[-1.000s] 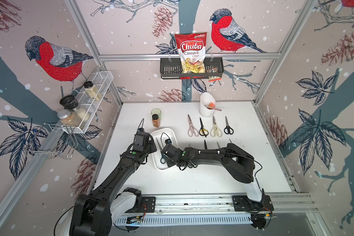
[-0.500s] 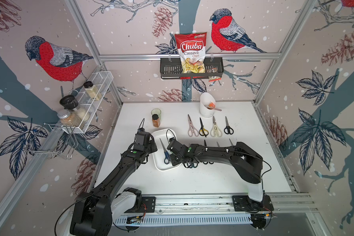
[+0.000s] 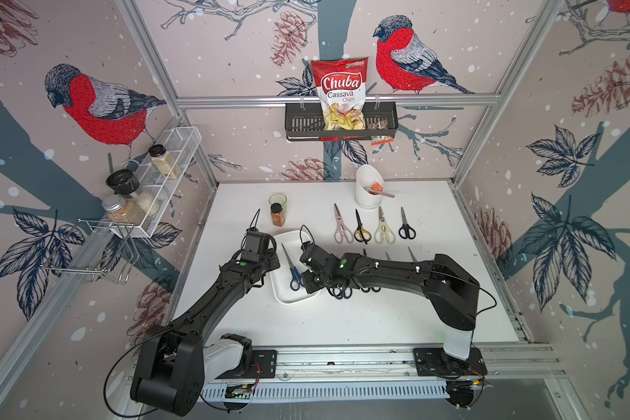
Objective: Take the scissors out of the storage box
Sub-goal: Pick up the scissors from the storage box, then place the storage box at the center of the board.
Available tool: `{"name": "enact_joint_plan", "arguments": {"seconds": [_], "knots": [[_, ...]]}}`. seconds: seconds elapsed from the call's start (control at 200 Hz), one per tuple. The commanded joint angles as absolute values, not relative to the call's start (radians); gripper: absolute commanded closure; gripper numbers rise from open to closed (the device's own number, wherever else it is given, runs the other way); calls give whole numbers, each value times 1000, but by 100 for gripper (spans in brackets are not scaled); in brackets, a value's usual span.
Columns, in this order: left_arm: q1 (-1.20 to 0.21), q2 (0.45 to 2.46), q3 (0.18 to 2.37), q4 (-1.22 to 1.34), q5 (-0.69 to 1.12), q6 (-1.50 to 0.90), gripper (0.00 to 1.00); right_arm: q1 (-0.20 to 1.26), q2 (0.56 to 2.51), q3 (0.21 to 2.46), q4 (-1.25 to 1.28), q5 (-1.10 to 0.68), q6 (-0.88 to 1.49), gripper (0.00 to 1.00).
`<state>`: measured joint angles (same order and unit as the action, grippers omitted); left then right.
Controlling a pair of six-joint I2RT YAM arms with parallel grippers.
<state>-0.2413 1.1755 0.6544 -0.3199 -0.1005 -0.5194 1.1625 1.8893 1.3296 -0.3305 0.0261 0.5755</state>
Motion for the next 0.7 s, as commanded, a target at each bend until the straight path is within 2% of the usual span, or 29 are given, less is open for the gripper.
{"name": "enact_joint_plan", "arguments": {"seconds": [0.0,0.37,0.695], "knots": [[-226,1194,675,-356,-112,-513,100,1163,1851,1322,-324,26,583,100],[-18,1322,764,-463,-32,-436,100,1112,1659,1244,-363,113,643,100],[106,1385,802,-490,-89,-422,100,1102,1667,1210,-483,201,725,100]]}}
